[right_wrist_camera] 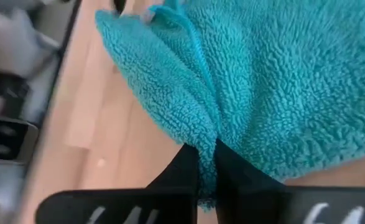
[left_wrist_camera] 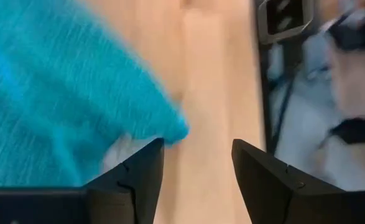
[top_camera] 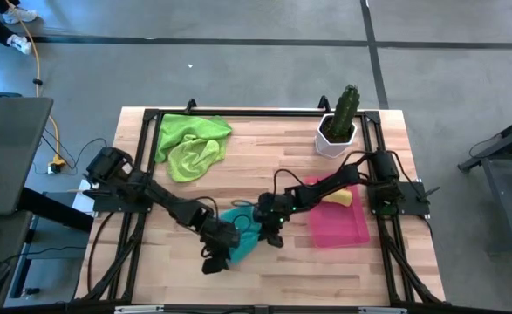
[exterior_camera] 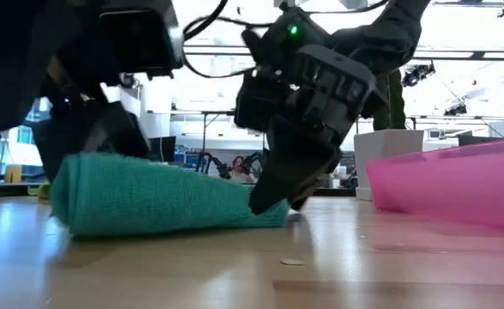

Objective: Roll microfiber towels into tight, uniform cylinder then place into a basket
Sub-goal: Roll the blue microfiber towel

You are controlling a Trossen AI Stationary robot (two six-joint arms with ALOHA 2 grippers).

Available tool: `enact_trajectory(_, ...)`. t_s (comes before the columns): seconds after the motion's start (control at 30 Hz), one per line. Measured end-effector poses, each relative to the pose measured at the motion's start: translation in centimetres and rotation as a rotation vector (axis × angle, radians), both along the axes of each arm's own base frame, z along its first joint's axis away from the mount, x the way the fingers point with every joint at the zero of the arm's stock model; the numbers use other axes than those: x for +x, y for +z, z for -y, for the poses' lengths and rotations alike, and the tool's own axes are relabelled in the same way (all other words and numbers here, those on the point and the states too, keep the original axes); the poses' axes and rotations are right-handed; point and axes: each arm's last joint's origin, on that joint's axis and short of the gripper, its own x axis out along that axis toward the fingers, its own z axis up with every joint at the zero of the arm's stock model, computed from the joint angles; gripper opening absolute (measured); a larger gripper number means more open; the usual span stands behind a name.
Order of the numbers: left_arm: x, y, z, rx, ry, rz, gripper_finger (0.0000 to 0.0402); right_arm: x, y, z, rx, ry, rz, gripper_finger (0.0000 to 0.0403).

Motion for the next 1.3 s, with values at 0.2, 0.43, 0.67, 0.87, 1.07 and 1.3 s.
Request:
enact_trajectory(0.2, -0.4, 2.6, -0.5, 0.338, 0.028, 0.086, 0.0173, 0.1, 0.1, 1.7, 0.17, -0.123, -0.134, 0.0003)
enact_trajectory(0.43, -1.7, 3.8, 1.6, 0.692, 0.071, 0.239, 0.0161, 0.1, 0.2, 2.7, 0.274, -0.221, -0.233, 0.0003)
enact_trajectory(0.67, -1.7, 1.5, 3.0, 0.745, 0.046, 0.203, 0.0161, 0.1, 0.2, 2.7, 0.277, -0.225, -0.237, 0.0003)
enact_trajectory(0.87, -1.3, 0.0, 2.8, 0.77, 0.033, 0.163, 0.0161, 0.2, 0.2, 2.8, 0.274, -0.23, -0.235, 0.0003)
enact_trajectory(1.07, -1.4, 0.4, 2.6, 0.818, 0.062, 0.177, 0.0161, 0.2, 0.2, 2.8, 0.27, -0.234, -0.233, 0.0003)
enact_trajectory(1.3, -1.0, 3.2, 3.5, 0.674, 0.03, 0.242, 0.0161, 0.2, 0.2, 2.8, 0.269, -0.232, -0.231, 0.0003)
